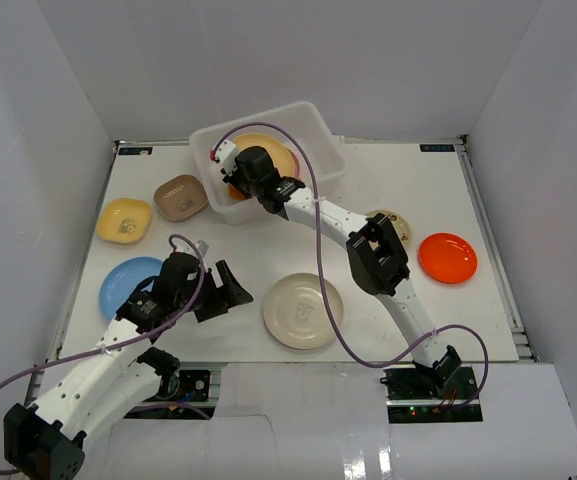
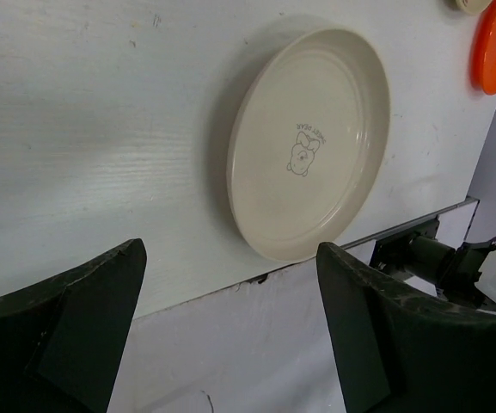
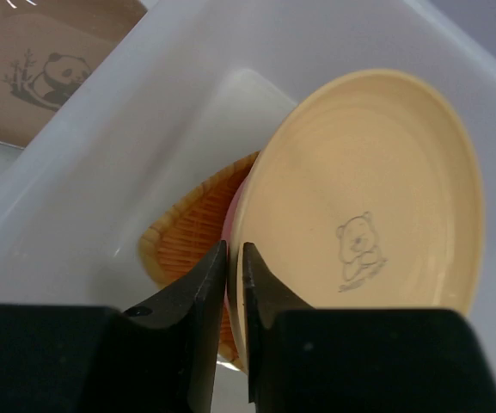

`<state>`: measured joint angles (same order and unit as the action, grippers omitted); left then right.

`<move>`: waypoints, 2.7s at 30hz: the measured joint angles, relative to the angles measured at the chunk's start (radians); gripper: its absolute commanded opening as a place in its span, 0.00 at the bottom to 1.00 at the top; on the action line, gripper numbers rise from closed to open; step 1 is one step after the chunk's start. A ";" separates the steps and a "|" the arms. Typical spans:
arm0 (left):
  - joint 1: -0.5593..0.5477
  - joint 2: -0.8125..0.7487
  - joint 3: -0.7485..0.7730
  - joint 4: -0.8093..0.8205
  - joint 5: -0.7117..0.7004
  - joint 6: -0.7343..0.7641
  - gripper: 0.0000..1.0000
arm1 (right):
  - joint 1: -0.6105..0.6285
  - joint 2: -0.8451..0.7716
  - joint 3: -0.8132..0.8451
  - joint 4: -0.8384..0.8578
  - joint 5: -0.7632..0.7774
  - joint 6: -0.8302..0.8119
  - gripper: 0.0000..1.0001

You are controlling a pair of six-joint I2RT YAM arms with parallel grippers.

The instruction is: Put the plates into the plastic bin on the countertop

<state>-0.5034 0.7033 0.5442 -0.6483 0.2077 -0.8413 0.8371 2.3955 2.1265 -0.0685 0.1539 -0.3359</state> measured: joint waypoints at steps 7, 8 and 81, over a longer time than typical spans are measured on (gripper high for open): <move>-0.069 0.114 -0.029 0.129 0.016 -0.044 0.91 | -0.020 0.000 0.000 0.040 0.000 -0.033 0.64; -0.081 0.138 -0.030 0.147 0.014 -0.048 0.91 | -0.022 0.000 0.000 0.042 0.000 -0.035 0.65; 0.226 1.094 1.158 0.227 -0.147 0.275 0.98 | 0.142 -1.059 -1.489 0.298 -0.120 0.895 0.57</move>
<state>-0.2771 1.7977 1.7023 -0.4217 0.0605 -0.5659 0.9791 1.3365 0.6376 0.2295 0.0341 0.5594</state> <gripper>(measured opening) 0.976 0.561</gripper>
